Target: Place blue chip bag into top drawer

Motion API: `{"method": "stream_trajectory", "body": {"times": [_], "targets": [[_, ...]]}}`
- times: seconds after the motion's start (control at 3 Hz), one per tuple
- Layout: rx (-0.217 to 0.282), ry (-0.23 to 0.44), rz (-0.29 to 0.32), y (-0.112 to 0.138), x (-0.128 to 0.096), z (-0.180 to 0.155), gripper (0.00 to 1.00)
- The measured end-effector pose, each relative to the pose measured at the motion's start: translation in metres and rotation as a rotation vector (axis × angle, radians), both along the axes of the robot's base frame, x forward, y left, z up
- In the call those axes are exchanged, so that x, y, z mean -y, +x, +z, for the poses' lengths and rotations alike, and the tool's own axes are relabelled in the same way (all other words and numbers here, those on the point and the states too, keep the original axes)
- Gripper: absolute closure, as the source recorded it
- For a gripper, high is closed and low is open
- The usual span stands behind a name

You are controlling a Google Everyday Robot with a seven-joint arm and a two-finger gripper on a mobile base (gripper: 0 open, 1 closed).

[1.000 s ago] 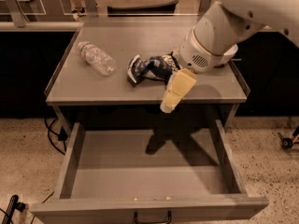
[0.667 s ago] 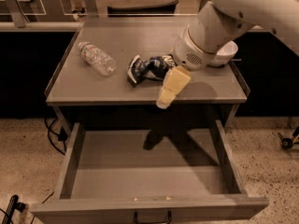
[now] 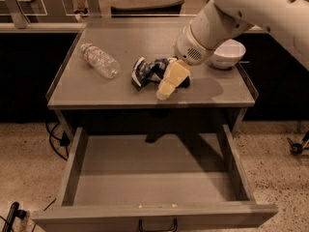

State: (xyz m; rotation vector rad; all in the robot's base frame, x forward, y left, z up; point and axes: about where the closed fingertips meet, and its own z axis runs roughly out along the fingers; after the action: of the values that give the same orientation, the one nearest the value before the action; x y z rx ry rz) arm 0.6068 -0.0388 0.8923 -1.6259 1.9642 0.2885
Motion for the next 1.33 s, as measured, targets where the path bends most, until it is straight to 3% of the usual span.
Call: {"method": "stream_trajectory", "body": {"times": [0.33,0.67,1.0,1.33], "targets": [[0.010,0.133,0.036,0.025,-0.011,-0.009,0.00],[0.002,0.145,0.046,0.035,-0.019,-0.023,0.00],[-0.030,0.080,0.037,0.038,-0.022,-0.046,0.00],[-0.030,0.066,0.035,0.039,-0.021,-0.050,0.18]]}}
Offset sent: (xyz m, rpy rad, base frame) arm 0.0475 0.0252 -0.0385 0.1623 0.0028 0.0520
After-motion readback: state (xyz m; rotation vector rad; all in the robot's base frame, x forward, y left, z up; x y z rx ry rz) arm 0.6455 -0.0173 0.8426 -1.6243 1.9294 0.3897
